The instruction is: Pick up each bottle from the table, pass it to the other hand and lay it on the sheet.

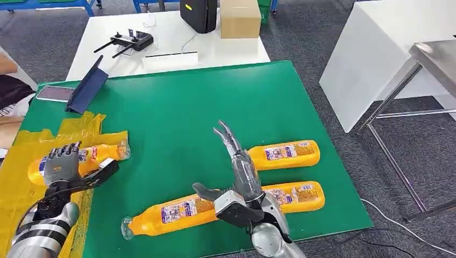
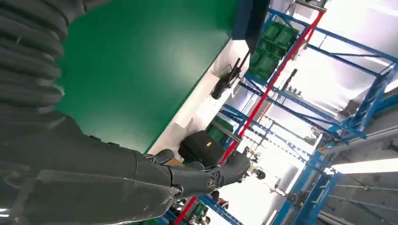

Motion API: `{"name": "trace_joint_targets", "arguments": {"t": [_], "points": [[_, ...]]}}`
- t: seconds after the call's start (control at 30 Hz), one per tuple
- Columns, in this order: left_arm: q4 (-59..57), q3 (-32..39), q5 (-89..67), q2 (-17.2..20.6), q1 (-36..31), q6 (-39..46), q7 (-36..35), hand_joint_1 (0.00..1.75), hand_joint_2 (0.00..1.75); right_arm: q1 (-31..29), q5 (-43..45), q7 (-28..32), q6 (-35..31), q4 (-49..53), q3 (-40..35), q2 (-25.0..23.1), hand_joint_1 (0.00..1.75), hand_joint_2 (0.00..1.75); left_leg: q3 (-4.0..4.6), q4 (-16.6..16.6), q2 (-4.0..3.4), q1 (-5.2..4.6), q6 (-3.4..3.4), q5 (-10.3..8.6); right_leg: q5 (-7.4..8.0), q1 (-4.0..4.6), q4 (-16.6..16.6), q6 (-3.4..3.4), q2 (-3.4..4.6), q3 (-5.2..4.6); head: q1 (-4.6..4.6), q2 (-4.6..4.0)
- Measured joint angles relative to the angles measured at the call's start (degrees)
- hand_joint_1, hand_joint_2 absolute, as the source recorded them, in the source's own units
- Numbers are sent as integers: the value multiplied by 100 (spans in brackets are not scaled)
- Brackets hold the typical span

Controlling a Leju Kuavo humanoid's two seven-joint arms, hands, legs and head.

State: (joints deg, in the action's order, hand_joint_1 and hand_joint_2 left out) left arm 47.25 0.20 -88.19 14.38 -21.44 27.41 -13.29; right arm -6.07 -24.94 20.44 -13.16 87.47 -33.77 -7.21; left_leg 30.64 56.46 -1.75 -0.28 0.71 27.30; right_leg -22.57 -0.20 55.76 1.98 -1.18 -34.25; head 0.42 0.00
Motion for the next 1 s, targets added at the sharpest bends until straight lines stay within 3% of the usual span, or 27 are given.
{"name": "trace_joint_targets", "arguments": {"t": [0.3,0.47,0.8,1.0], "points": [[-251,236,317,-96,-157,-208,267,0,175,-2,-15,-76,0,-142,2,-28,0,175,-7,0,0,0,-3,-2,0,0,0,0,0,5,-2,0],[-229,385,1388,-184,-185,-520,1091,0,175,-4,-89,-140,-4,-216,4,-28,0,175,-9,0,0,0,-6,-6,1,0,3,-1,-1,7,-4,0],[582,398,2808,-282,159,-1181,1876,0,175,18,-118,-181,-63,-243,48,-26,0,175,-3,0,-1,-1,-6,-4,0,-2,2,0,0,5,-2,0],[1587,393,3689,-127,664,-1805,2044,0,175,103,-133,-210,-114,-243,142,-2,0,175,1,0,-4,0,-7,-2,-1,-1,1,-1,2,-4,0,0]]}}
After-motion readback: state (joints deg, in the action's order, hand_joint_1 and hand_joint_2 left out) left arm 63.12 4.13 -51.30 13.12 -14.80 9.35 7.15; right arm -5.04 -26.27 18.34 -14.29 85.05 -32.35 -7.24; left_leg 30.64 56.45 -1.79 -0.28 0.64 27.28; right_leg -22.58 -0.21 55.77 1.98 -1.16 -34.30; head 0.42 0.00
